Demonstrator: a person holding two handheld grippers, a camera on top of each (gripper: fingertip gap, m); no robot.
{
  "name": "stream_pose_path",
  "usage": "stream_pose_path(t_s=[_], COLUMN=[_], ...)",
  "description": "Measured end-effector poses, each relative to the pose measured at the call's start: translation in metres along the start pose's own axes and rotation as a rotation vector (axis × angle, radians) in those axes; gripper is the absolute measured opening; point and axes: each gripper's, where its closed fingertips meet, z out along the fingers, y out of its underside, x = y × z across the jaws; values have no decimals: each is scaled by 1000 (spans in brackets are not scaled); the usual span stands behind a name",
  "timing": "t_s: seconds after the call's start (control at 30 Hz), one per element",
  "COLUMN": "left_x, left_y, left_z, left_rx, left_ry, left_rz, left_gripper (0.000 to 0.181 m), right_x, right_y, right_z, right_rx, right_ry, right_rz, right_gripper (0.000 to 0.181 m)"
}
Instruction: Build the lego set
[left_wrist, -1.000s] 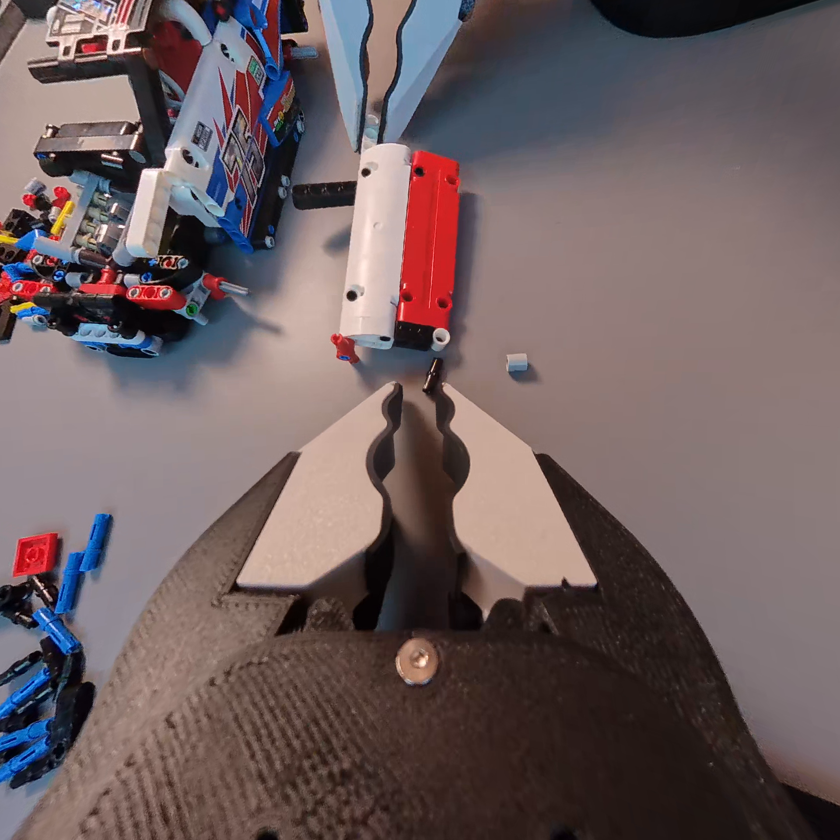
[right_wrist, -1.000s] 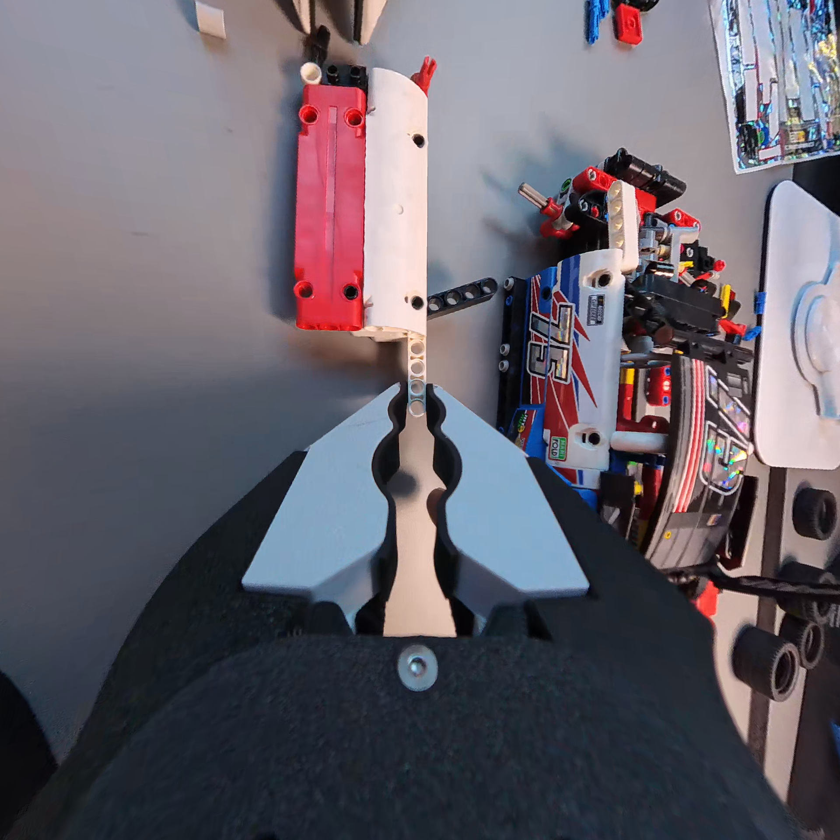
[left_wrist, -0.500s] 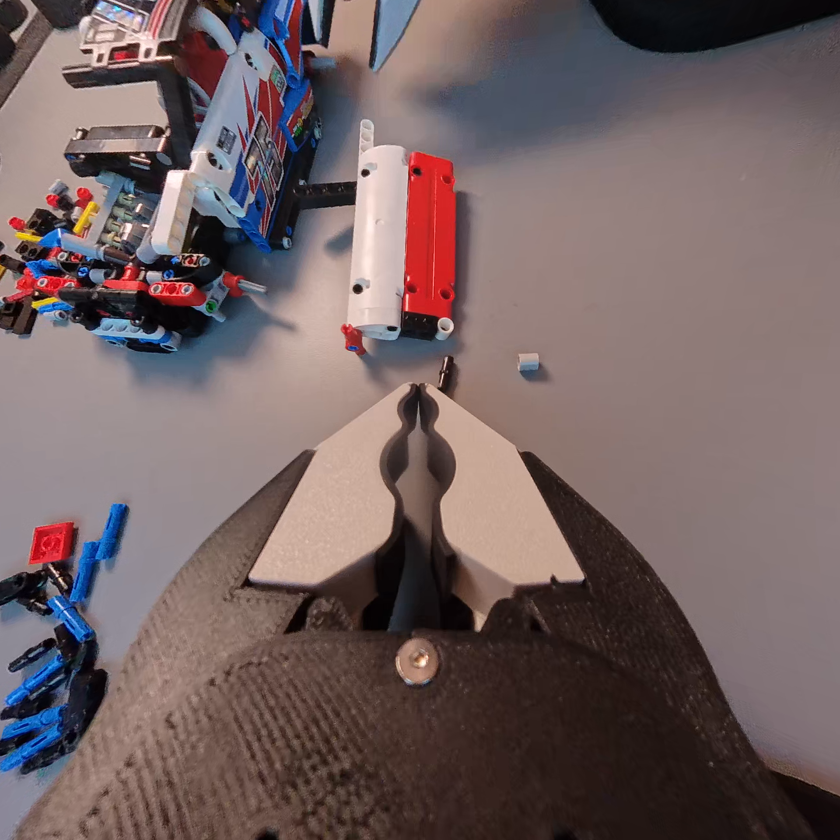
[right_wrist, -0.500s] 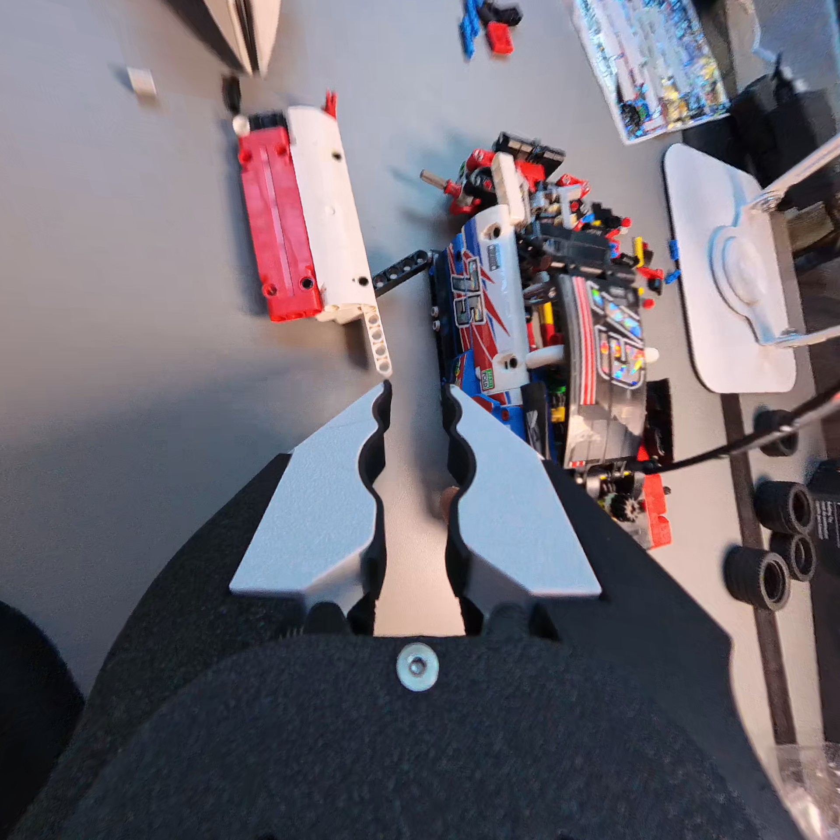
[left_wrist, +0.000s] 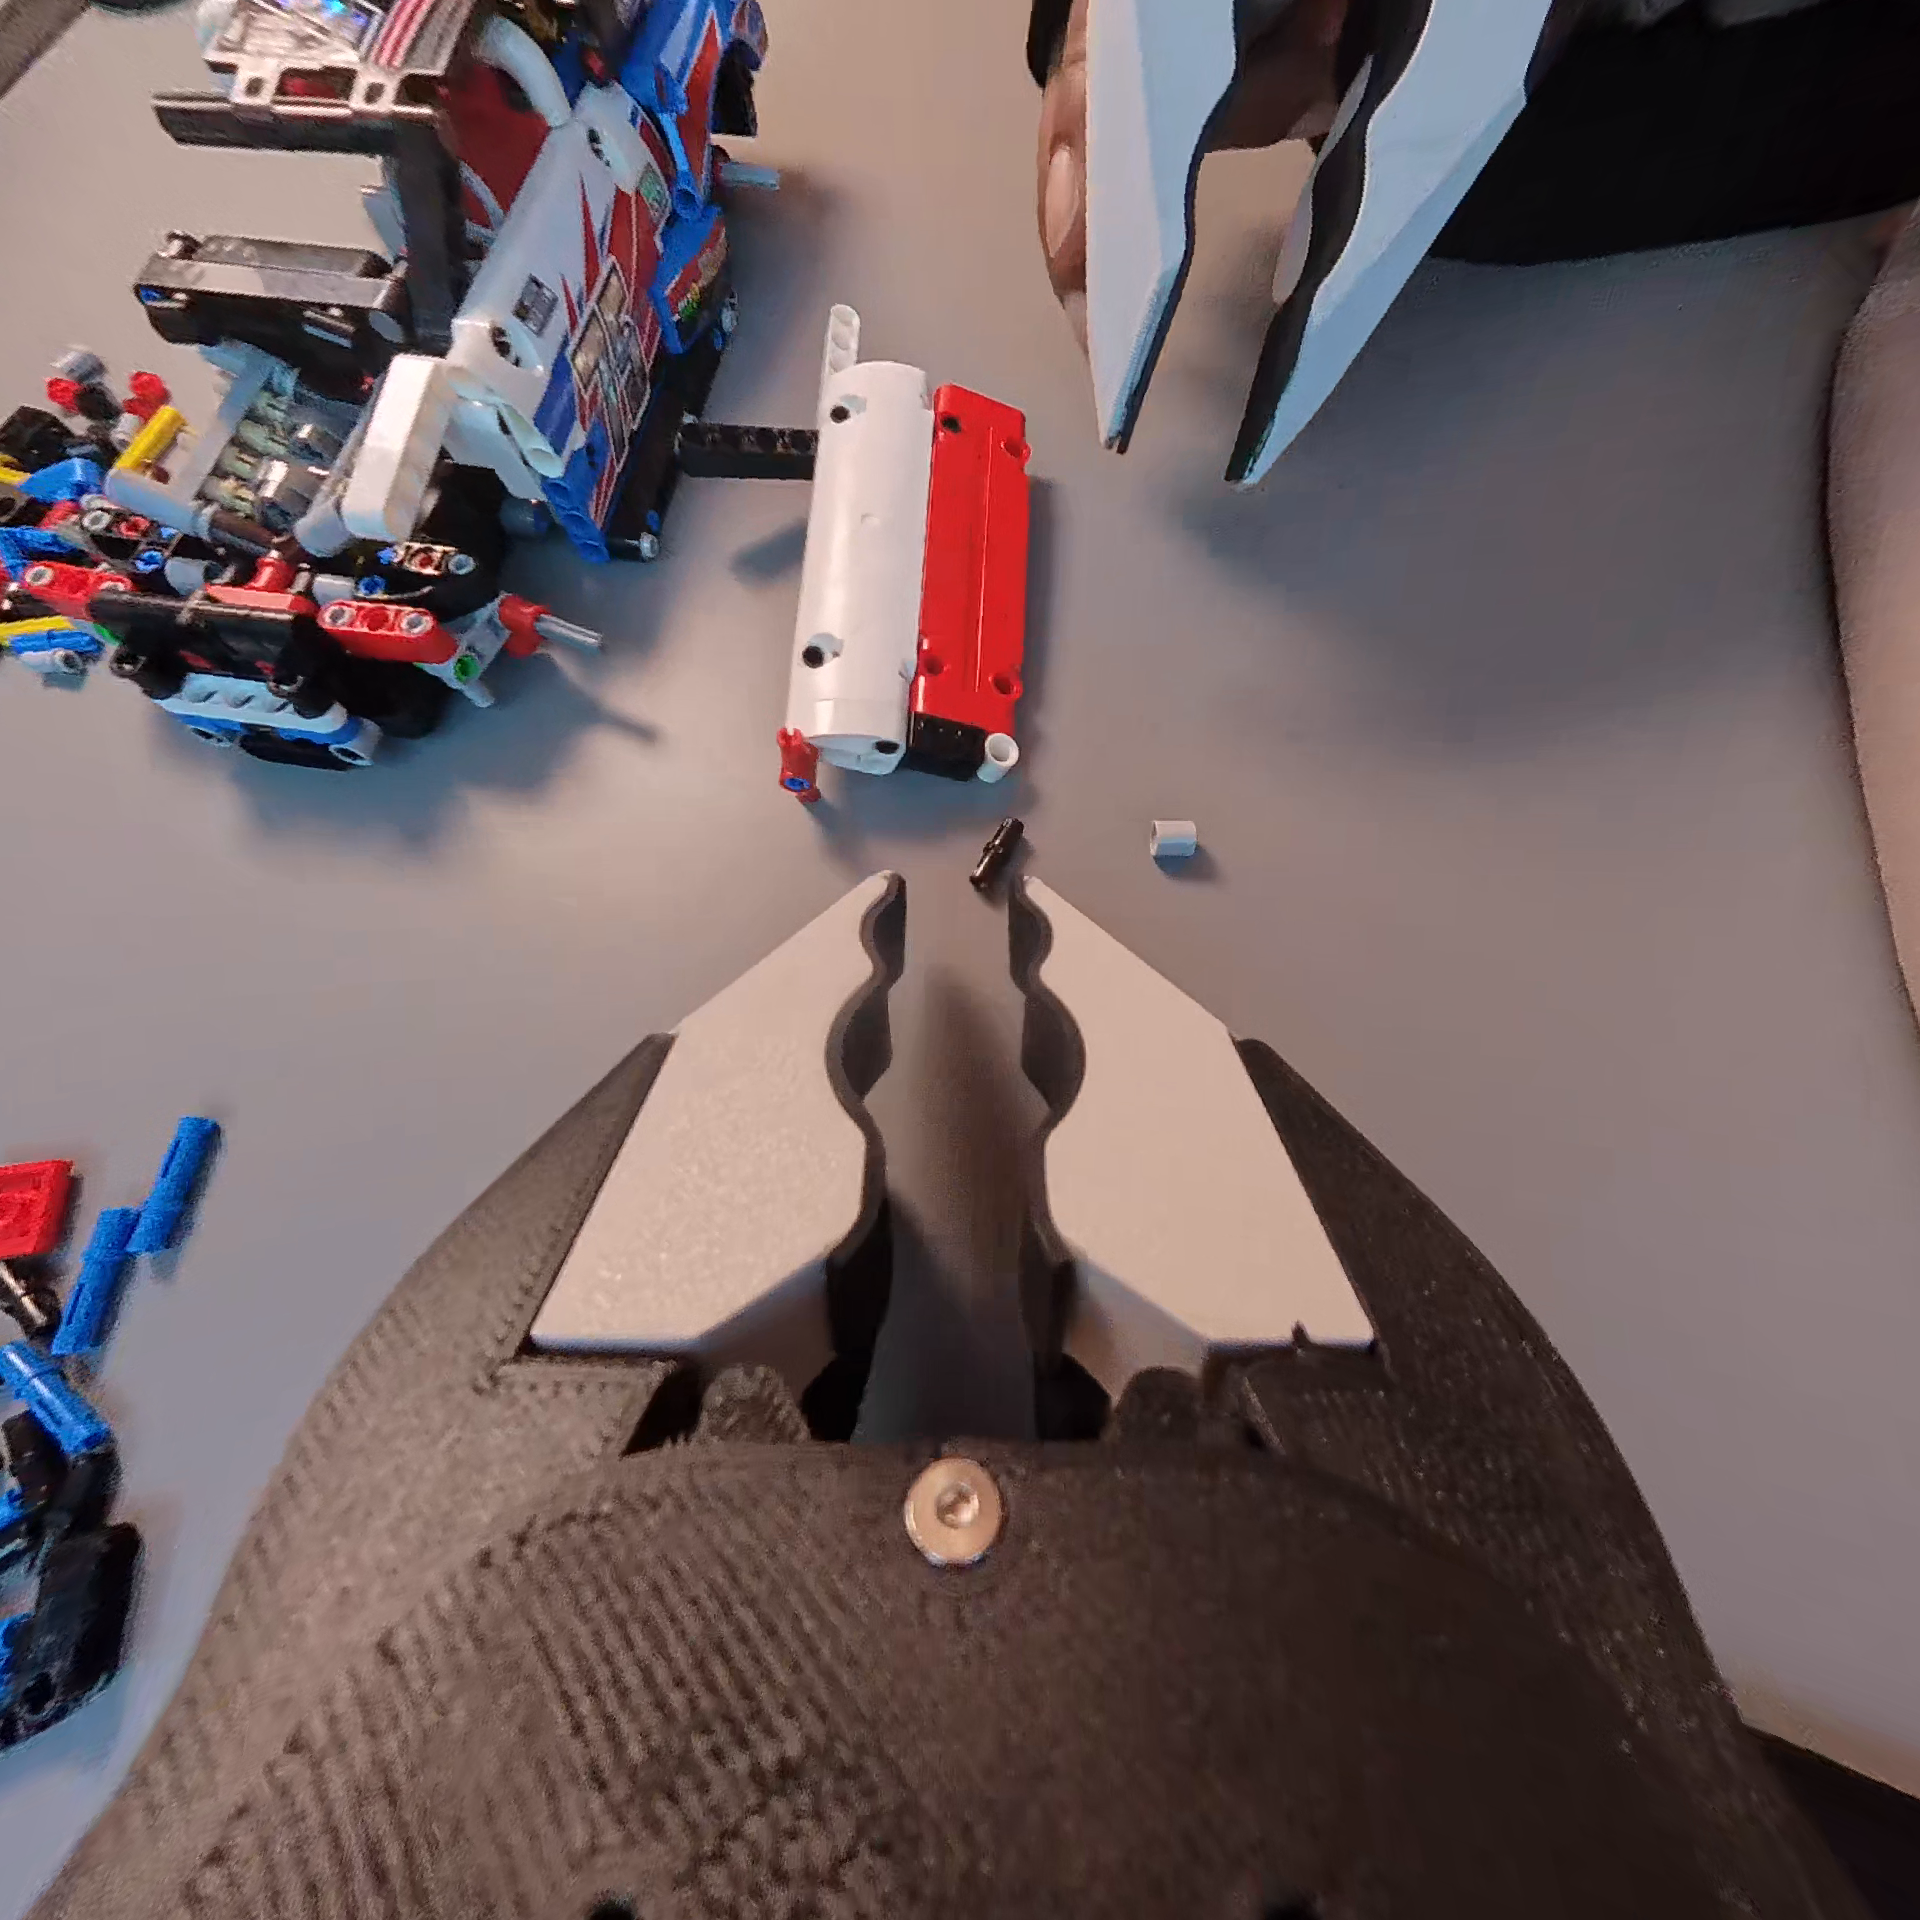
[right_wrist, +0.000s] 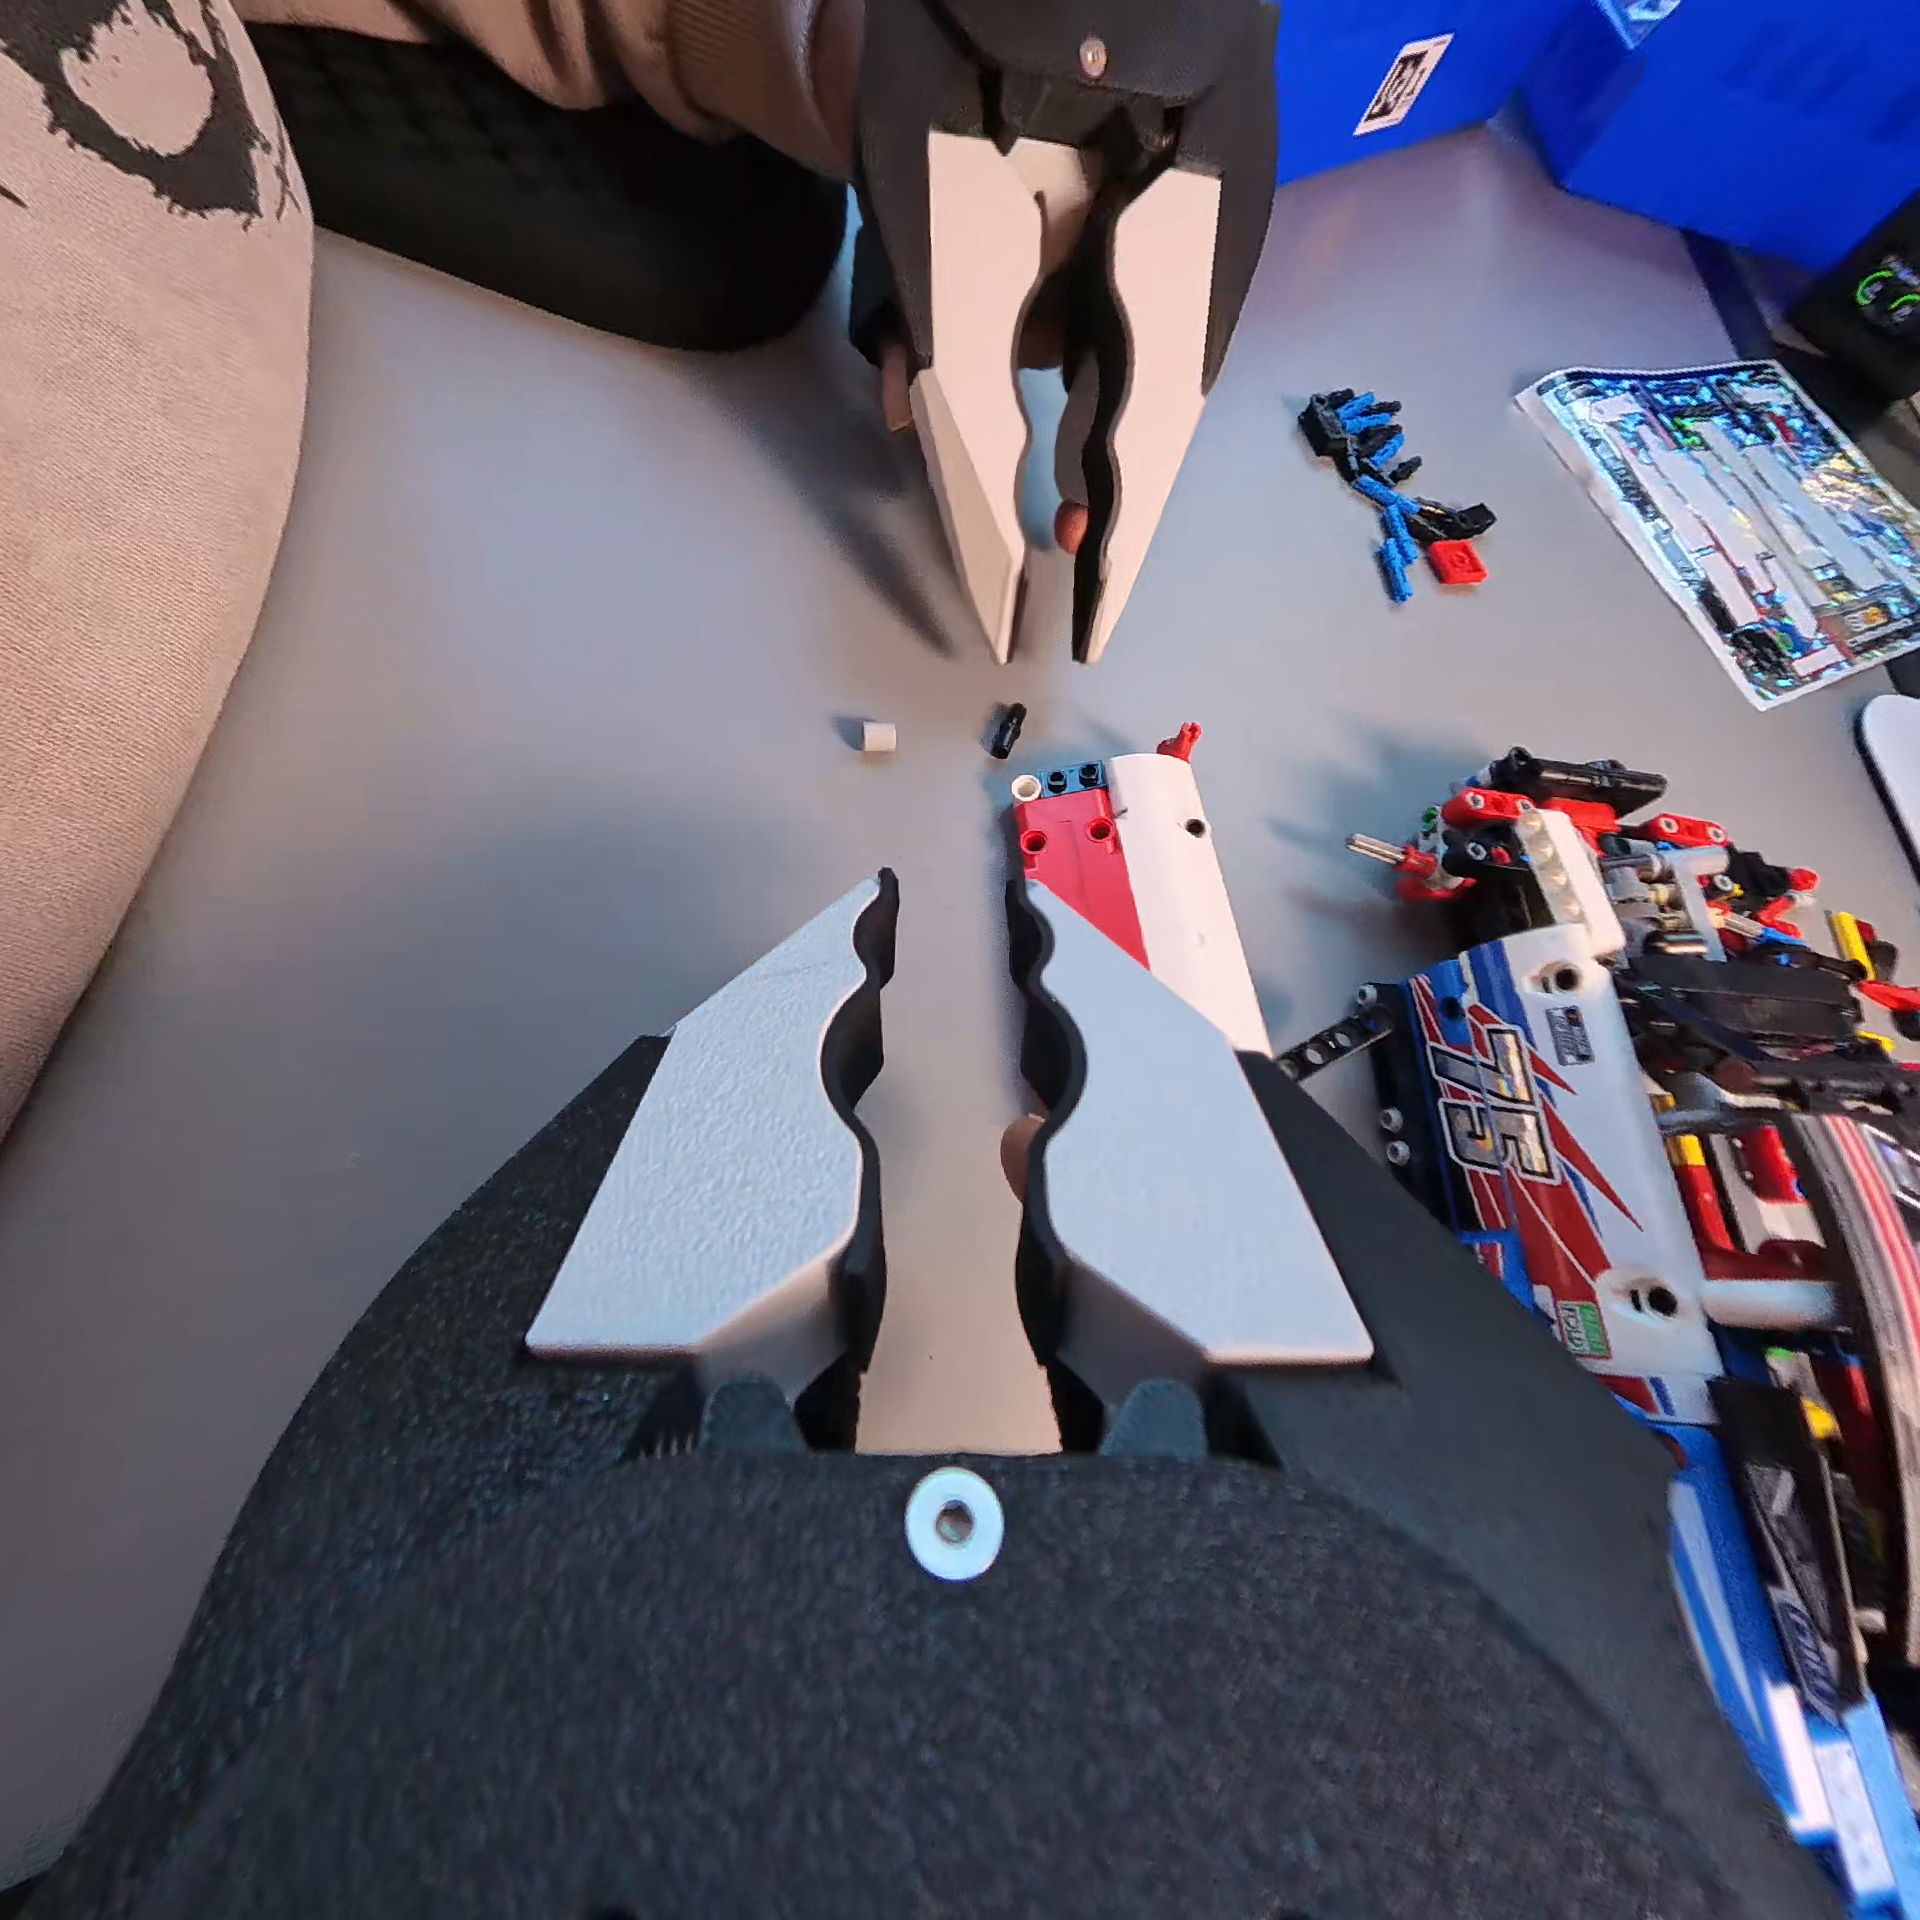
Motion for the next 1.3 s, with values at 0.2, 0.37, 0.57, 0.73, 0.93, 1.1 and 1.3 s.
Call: stream_pose_path(t_s=[0.2,0.37,0.57,0.73,0.93,1.1,1.3], left_x=[5,11,37,46,50,52,55], left_y=[4,1,-47,-65,-65,-64,-63], left_z=[13,17,-1,-12,-13,-13,-13], left_rx=[-71,-82,220,324,322,315,310], left_ry=[2,8,238,326,339,349,356], left_rz=[91,162,-68,-124,-113,-102,-89], left_gripper=[14,2,2,2,2,2,2], right_x=[-1,6,6,-6,-9,-11,-12], right_y=[-1,-8,-33,-45,-48,-50,-51], right_z=[5,8,10,14,13,13,12], right_rx=[30,74,177,214,249,268,284], right_ry=[-12,32,128,101,78,59,45], right_rz=[45,90,-2,-62,-43,-22,-5], right_gripper=[18,16,12,10,8,8,10])
